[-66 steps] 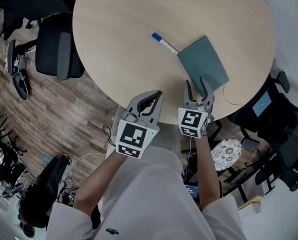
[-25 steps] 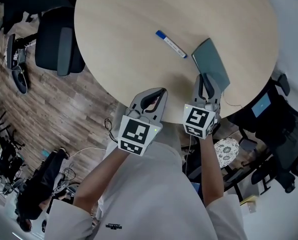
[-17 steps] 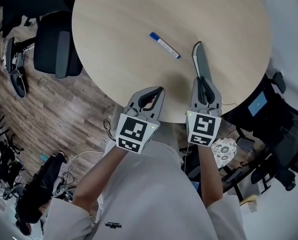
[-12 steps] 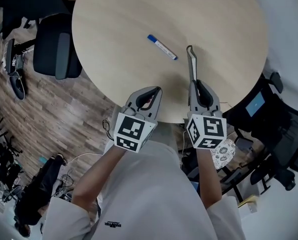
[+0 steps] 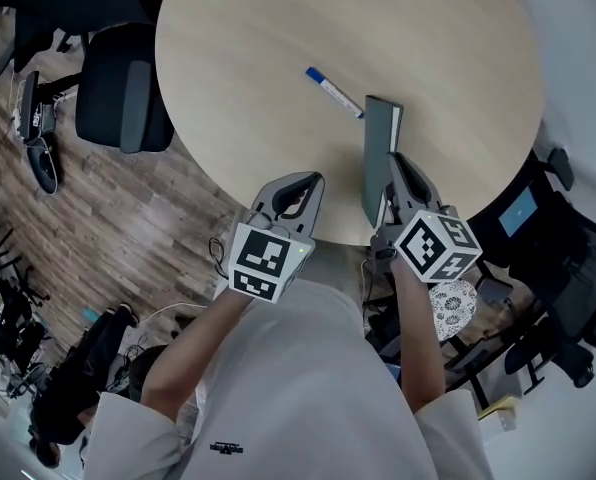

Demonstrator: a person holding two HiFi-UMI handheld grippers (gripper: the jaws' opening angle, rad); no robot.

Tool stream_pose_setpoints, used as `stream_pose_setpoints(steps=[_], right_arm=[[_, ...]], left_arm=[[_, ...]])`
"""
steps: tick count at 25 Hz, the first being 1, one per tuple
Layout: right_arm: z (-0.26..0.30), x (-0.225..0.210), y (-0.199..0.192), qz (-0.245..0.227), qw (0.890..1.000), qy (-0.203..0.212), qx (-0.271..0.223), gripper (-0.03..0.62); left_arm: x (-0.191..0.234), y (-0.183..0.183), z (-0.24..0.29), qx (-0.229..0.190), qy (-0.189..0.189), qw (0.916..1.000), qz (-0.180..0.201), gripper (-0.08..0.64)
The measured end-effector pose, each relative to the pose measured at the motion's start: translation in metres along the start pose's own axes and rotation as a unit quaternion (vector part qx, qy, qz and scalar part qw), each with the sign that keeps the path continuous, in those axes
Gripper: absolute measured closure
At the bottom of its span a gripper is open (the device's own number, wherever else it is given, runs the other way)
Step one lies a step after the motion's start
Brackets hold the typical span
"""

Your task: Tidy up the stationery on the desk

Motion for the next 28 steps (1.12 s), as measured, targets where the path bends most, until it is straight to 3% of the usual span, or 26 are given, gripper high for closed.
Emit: stream_pose_setpoints(steps=[4,10,14,18,21,23,28], right_arm=[[-0.001,-0.026,0.005,-0.004,1.0,-0.026,0.005,0.522],[-0.015,-0.059,0.007,-0.063,0.994,-0.09,0.01,0.517],[-0.025,-0.084,0.004,-0.133,0.979,-0.152,0.035,0.509],[-0.031,-0.11,-0.006,-0.136,0.972,-0.185,0.046,0.509],[-0.035,-0.126,-0.01,-0.166,0.959,-0.223,0.057,0.511],[-0.035,-0.129,-0.013,-0.181,0.954,-0.232,0.059,0.511],[-0.031,-0.128,-0.022,-0.18,0.957,-0.22,0.063,0.511]], left_arm=[[-0.003,-0.005,0.005,0.009,-0.003,0.9999,0.004,0.543],[-0.024,-0.006,0.028,0.024,-0.021,0.9993,0.017,0.543],[-0.039,-0.003,0.044,0.028,-0.033,0.9988,0.024,0.543],[-0.05,-0.007,0.06,0.039,-0.042,0.9979,0.032,0.543],[-0.055,-0.011,0.07,0.05,-0.046,0.997,0.037,0.543],[-0.056,-0.014,0.075,0.056,-0.047,0.9966,0.039,0.543],[-0.059,-0.019,0.083,0.064,-0.046,0.996,0.041,0.543]])
Point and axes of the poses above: the fingertips, and each gripper's own axes: z forward along the fingers, x to its left, y out of its top, the point moved 1 cm from there along -z, backward along the fingers, and after that the axes turned 10 degrees about -z, right-handed, at the moved point
